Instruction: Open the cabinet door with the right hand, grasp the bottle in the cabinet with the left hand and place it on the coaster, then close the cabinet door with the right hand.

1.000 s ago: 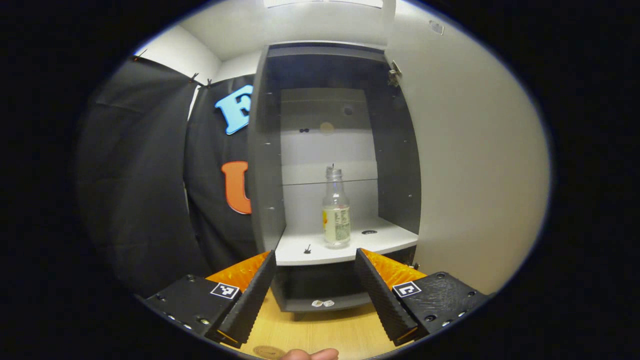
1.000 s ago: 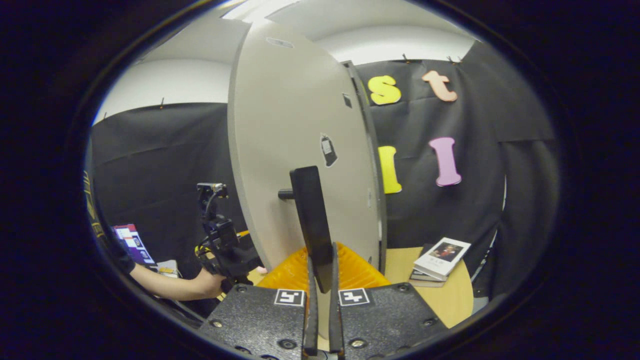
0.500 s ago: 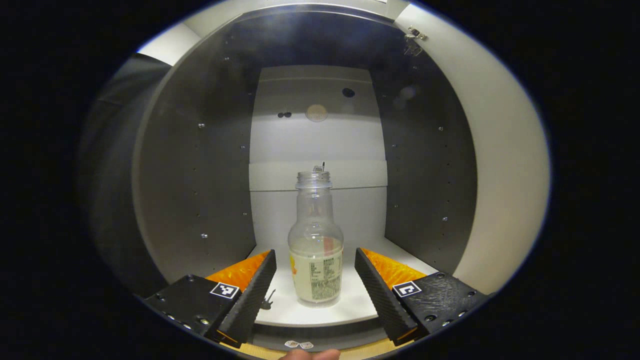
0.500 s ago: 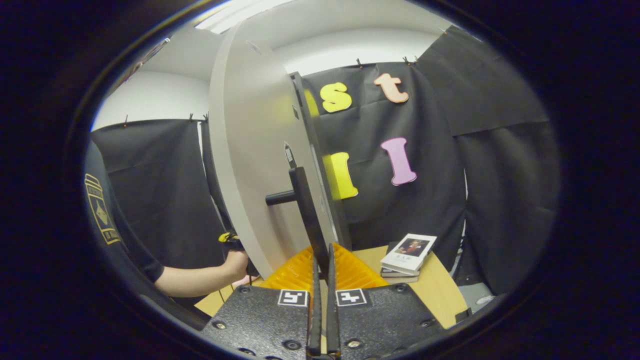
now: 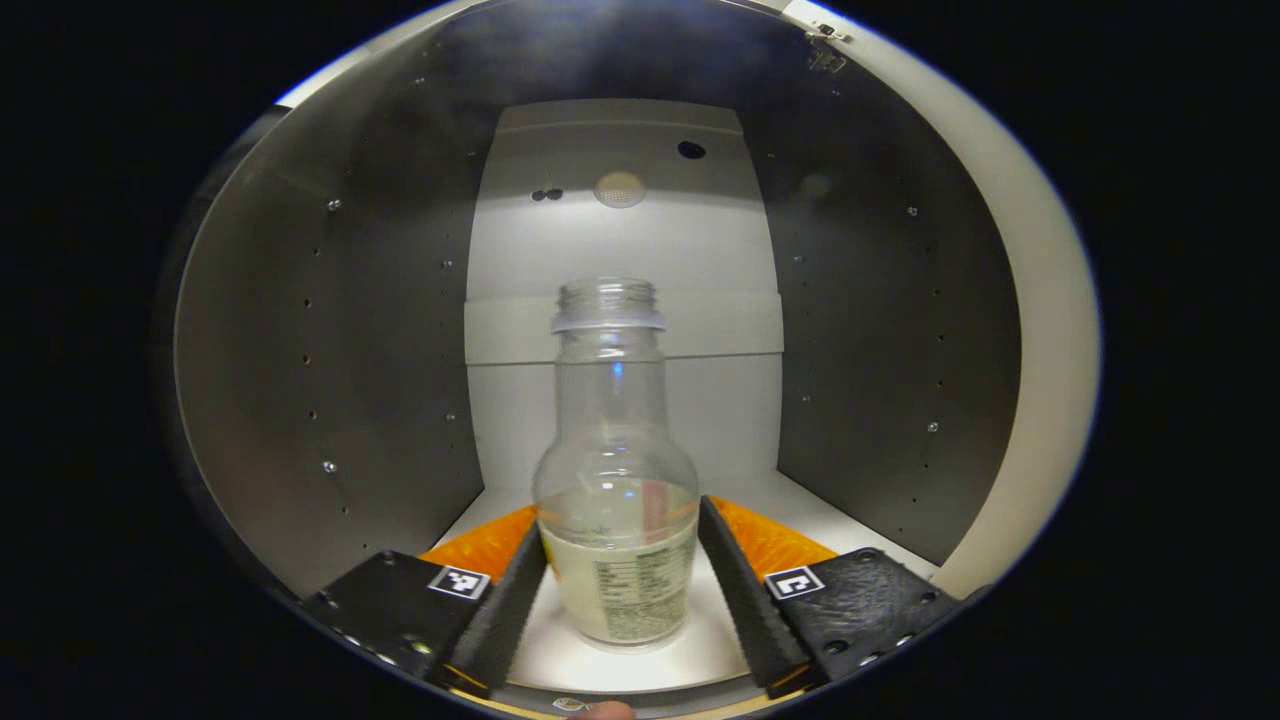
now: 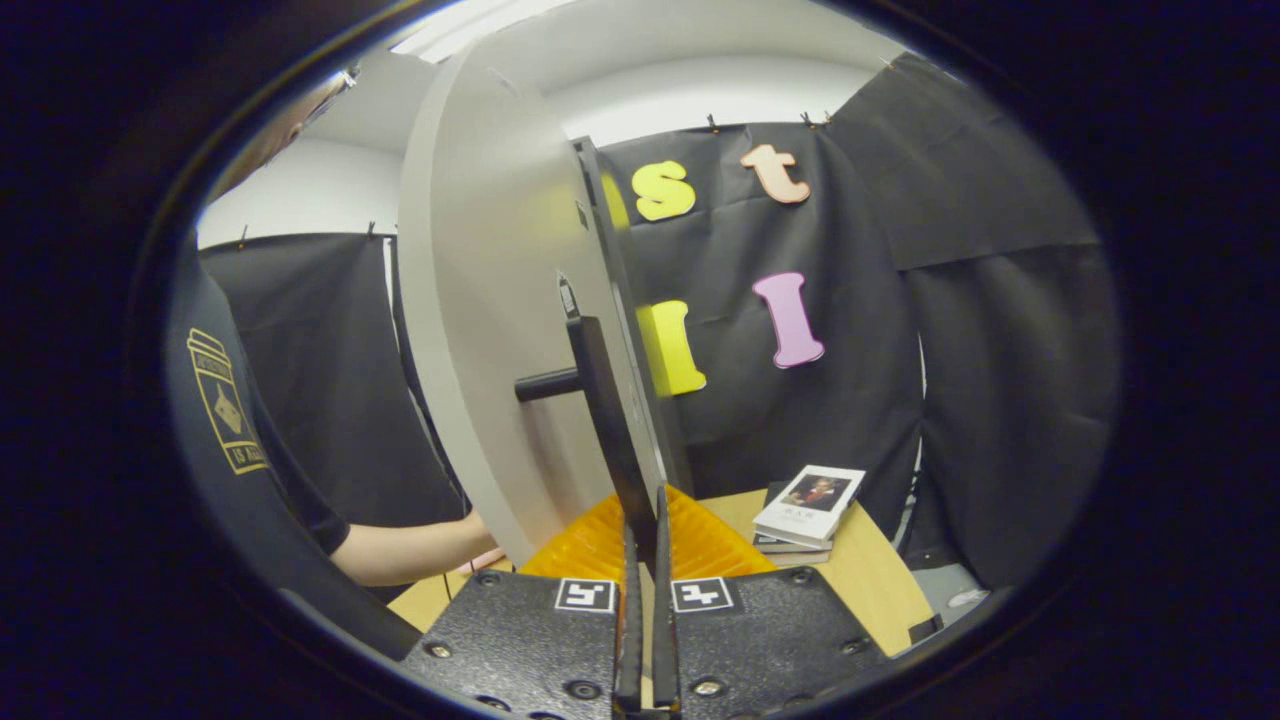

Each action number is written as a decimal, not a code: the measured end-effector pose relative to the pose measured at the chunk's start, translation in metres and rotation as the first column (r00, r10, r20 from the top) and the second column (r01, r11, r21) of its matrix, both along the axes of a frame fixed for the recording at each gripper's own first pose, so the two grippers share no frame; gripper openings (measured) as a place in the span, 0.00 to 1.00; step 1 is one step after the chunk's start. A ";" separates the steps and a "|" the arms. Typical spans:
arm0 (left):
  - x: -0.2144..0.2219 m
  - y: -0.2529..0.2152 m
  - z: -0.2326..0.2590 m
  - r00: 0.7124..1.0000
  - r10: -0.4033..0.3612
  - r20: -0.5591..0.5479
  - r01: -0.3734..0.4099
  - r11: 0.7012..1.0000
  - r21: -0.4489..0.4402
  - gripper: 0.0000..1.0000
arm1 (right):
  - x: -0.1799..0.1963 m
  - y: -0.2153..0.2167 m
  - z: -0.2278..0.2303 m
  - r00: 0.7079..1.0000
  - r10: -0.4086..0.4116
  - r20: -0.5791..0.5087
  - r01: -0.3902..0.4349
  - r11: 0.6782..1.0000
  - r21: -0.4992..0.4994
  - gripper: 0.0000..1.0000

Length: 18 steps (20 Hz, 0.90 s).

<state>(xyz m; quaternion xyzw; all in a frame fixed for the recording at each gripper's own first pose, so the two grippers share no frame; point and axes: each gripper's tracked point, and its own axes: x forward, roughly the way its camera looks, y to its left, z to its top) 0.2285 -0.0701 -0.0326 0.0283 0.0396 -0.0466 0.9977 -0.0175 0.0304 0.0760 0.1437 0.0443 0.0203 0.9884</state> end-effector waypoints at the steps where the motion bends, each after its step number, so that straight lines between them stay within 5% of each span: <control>1: 0.000 0.001 0.002 1.000 0.002 0.009 -0.002 1.000 0.000 0.69 | 0.001 0.000 0.000 1.000 0.008 0.000 -0.008 1.000 0.009 0.08; 2: -0.002 0.001 0.005 1.000 0.003 0.012 -0.003 1.000 -0.002 0.79 | 0.000 0.002 0.000 1.000 0.026 0.001 -0.026 0.999 0.020 0.08; 4: -0.015 0.003 0.012 1.000 0.009 0.028 -0.009 1.000 -0.011 0.75 | 0.001 -0.006 -0.001 1.000 0.028 -0.003 -0.027 0.999 0.026 0.13; 6: -0.036 0.008 0.021 0.999 0.027 0.043 -0.026 1.000 -0.014 0.75 | 0.003 -0.010 -0.003 0.999 0.044 -0.005 -0.044 0.998 0.037 0.29; 9: -0.081 0.018 0.039 0.996 0.063 0.071 -0.063 0.998 -0.006 0.72 | -0.005 -0.026 -0.006 0.995 0.099 -0.011 -0.098 0.992 0.074 0.72; 10: -0.097 0.024 0.046 0.992 0.084 0.091 -0.085 0.996 -0.001 0.83 | -0.010 -0.029 -0.005 0.992 0.127 0.001 -0.126 0.989 0.080 0.84; 11: -0.116 0.028 0.049 0.990 0.104 0.099 -0.105 0.994 0.001 0.83 | -0.014 -0.030 -0.006 0.989 0.145 0.001 -0.145 0.986 0.077 0.88; 12: -0.135 0.033 0.048 0.989 0.121 0.090 -0.121 0.993 -0.002 0.72 | -0.020 -0.031 -0.009 0.987 0.162 -0.004 -0.161 0.985 0.063 0.89; 18: -0.250 0.082 0.011 0.960 0.275 0.054 -0.276 0.961 0.014 0.72 | -0.043 -0.064 -0.054 0.992 0.116 -0.053 -0.116 0.993 -0.006 0.91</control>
